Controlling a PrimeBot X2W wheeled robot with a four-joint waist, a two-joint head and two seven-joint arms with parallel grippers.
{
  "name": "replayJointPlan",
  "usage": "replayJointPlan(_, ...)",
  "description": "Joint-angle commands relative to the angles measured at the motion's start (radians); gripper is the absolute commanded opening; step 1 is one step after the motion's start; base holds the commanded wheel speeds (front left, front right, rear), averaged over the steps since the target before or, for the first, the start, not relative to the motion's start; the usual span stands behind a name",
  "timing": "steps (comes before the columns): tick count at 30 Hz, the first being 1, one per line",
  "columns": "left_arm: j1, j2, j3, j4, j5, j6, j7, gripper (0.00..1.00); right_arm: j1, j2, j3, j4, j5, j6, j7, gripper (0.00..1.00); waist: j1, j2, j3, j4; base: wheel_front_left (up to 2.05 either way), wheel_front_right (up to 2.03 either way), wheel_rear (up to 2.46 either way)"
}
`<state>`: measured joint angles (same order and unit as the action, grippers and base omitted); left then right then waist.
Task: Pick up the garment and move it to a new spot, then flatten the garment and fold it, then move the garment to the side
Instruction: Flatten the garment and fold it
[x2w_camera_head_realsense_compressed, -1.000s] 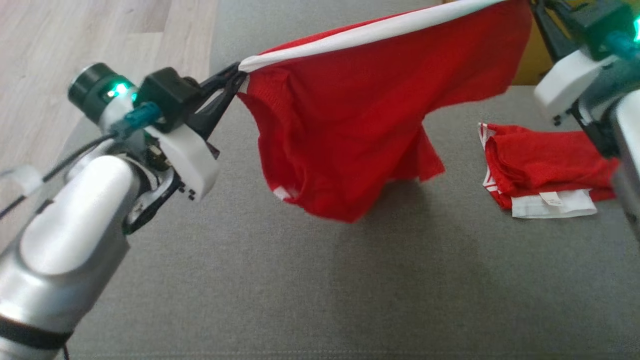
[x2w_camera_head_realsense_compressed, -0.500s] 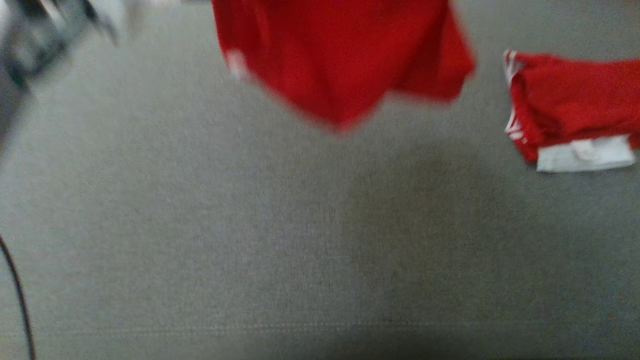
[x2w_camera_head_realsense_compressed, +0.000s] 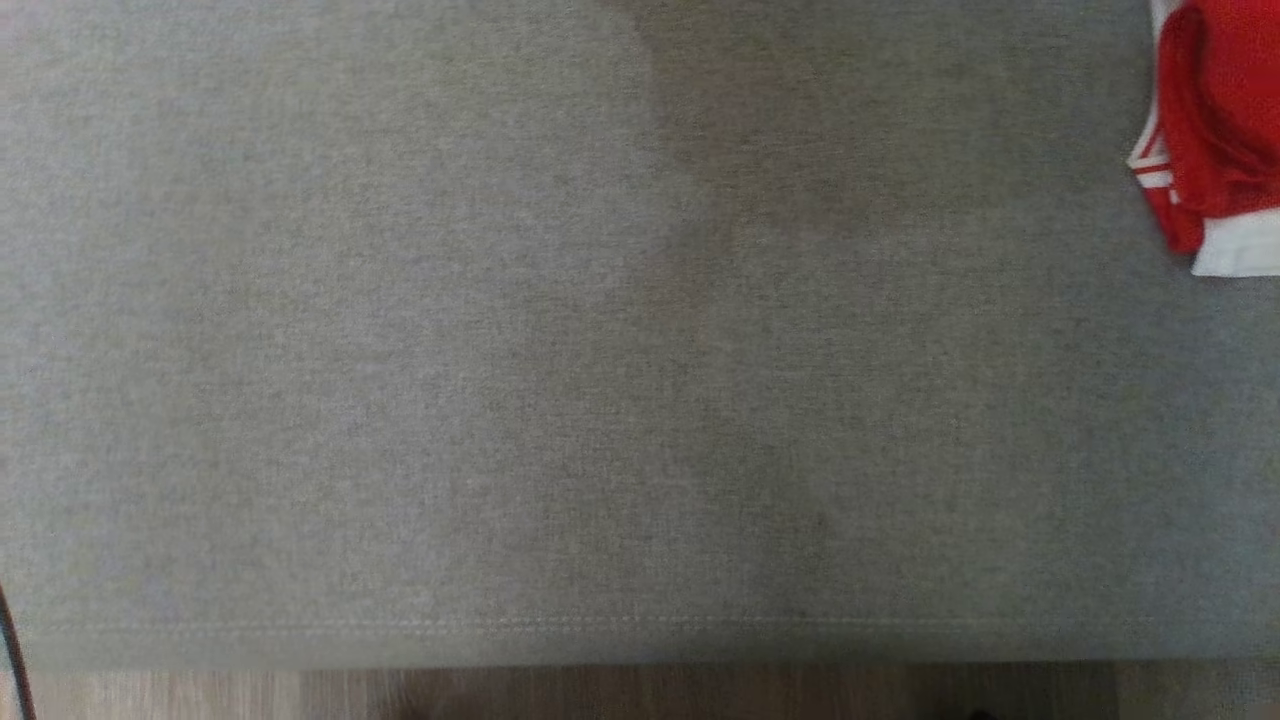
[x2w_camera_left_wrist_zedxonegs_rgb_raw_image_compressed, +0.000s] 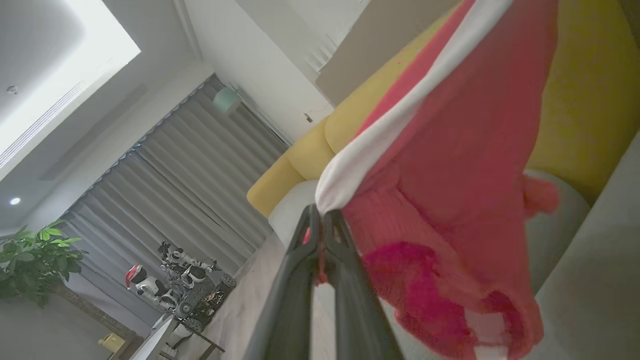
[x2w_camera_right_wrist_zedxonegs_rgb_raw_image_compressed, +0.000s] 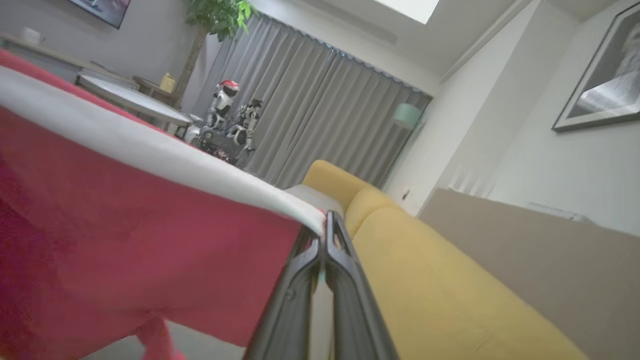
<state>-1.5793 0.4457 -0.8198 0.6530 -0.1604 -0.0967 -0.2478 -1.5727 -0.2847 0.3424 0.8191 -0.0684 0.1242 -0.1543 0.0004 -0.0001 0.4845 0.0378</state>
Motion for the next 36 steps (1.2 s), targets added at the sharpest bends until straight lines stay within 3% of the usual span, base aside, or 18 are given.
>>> replayJointPlan(1,-0.016,0.038,0.004,-0.006,0.025,0.004,-0.009,0.00,0.032,0.040,-0.010,0.008,-0.002,0.007,-0.022,0.00,-0.0004,0.0001,0.007,0.012,0.00,0.00,0.00)
replayJointPlan(10,0.261,0.041,-0.145,-0.088,0.089,-0.002,-0.014,0.00,0.269,0.088,0.098,0.182,0.058,0.007,-0.068,0.00,-0.0004,0.0001,-0.029,0.031,0.00,0.00,0.00)
replayJointPlan(16,0.468,0.056,-0.198,-0.149,0.075,0.009,-0.014,0.00,0.419,0.053,0.242,0.255,0.151,0.007,-0.065,0.00,-0.0004,0.0001,-0.109,0.036,0.00,0.00,0.00)
replayJointPlan(26,0.687,0.025,-0.263,-0.120,0.049,0.024,-0.014,0.00,0.605,-0.083,0.543,0.210,0.378,0.007,0.051,0.00,-0.0004,0.0001,-0.263,0.027,0.00,0.00,0.00)
replayJointPlan(36,0.848,-0.009,-0.270,-0.107,-0.022,0.031,-0.014,0.00,0.713,-0.316,0.799,-0.055,0.695,0.007,0.228,0.00,-0.0004,0.0001,-0.341,0.020,0.00,0.00,0.00)
